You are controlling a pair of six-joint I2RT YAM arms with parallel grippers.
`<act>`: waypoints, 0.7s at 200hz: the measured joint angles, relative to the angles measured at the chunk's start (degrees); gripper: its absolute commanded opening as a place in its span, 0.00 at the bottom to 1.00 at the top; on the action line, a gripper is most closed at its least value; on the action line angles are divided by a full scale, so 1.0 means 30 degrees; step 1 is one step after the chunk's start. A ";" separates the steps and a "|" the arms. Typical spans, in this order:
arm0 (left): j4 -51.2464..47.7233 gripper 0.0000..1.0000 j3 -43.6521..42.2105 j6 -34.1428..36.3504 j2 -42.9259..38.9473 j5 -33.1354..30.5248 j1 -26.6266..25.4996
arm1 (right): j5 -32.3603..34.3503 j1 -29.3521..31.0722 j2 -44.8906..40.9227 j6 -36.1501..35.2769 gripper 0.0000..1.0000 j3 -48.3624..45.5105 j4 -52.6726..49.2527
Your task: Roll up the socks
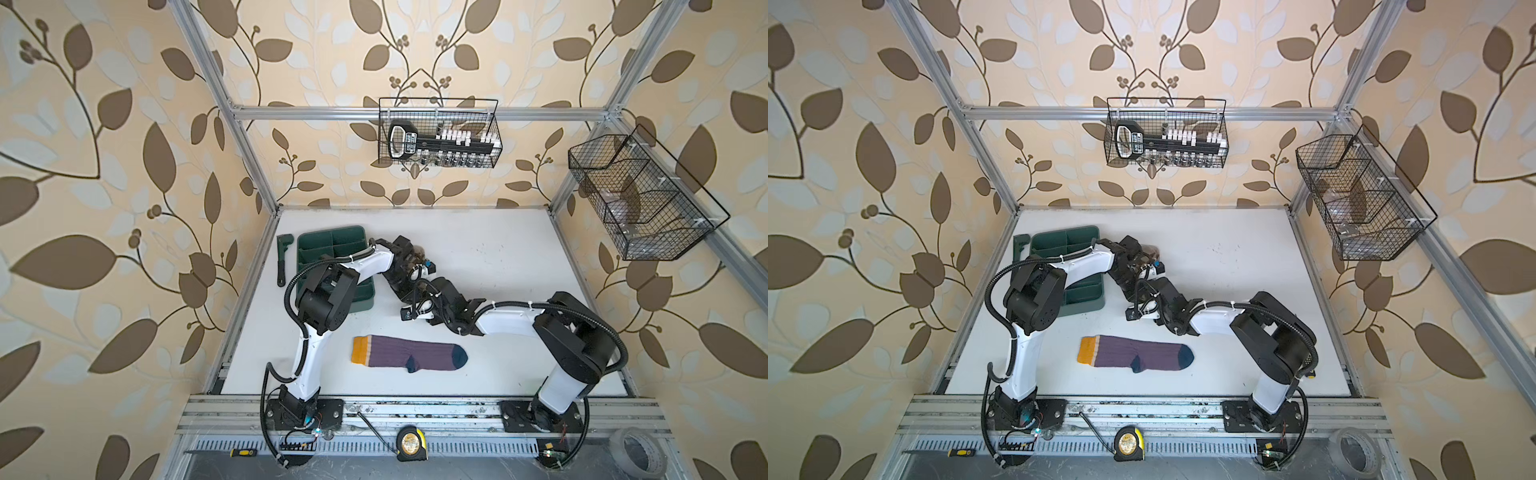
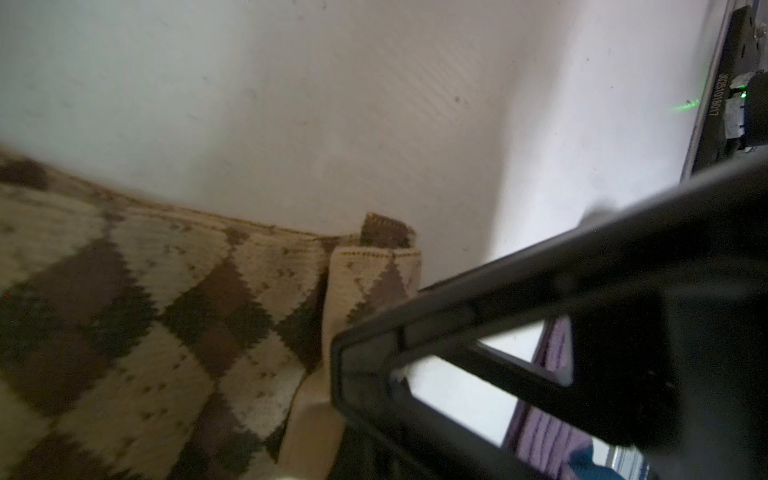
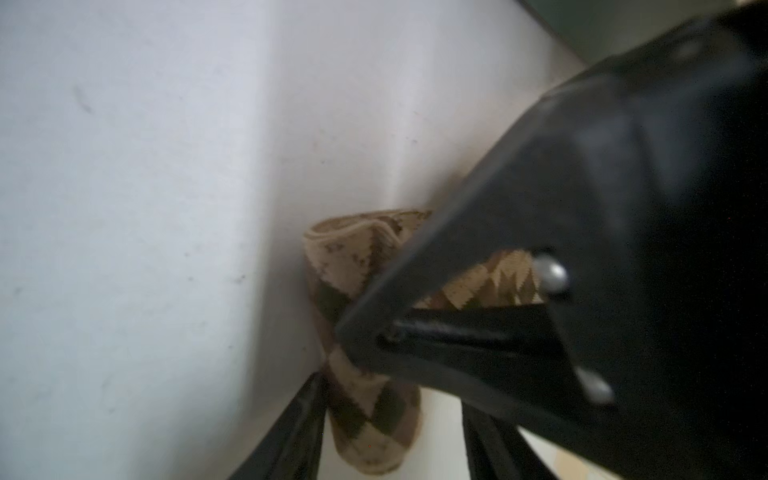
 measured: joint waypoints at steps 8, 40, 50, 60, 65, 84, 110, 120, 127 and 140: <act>0.0007 0.00 0.0000 -0.0022 0.0022 0.0073 0.0000 | -0.0102 -0.0022 0.0087 0.0029 0.40 0.0117 -0.0073; 0.0022 0.00 0.0000 -0.0102 0.0080 0.0255 0.0007 | -0.0546 -0.0124 0.0226 0.0000 0.10 0.0189 -0.0605; 0.0066 0.10 -0.0022 -0.0204 0.0080 0.0211 0.0000 | -0.0561 -0.0124 0.0233 0.0240 0.01 0.0211 -0.0758; 0.0175 0.18 -0.0080 -0.0364 0.0073 0.0051 -0.0022 | -0.0590 -0.0146 0.0233 0.0175 0.00 0.0277 -0.0925; 0.0233 0.24 -0.0117 -0.0539 0.0066 -0.0022 -0.0036 | -0.0583 -0.0153 0.0233 0.0219 0.00 0.0328 -0.1056; 0.0845 0.35 -0.0539 -0.1005 -0.0335 -0.0648 -0.0219 | -0.0692 -0.0204 0.0233 0.0474 0.00 0.0678 -0.1807; 0.1938 0.45 -0.1661 -0.1362 -0.1894 -0.2747 -0.0590 | -0.1071 -0.0350 0.0189 0.1384 0.00 0.1450 -0.3665; 0.2521 0.48 -0.2244 -0.1494 -0.2907 -0.3781 -0.0692 | -0.1253 -0.0437 -0.0022 0.1894 0.00 0.1574 -0.4466; 0.2951 0.49 -0.2703 -0.1683 -0.3781 -0.4641 -0.0758 | -0.1355 -0.0481 -0.0240 0.2229 0.00 0.1574 -0.5056; 0.3891 0.52 -0.3541 -0.2069 -0.5639 -0.6499 -0.0787 | -0.1494 -0.0525 -0.0721 0.2812 0.00 0.1523 -0.6142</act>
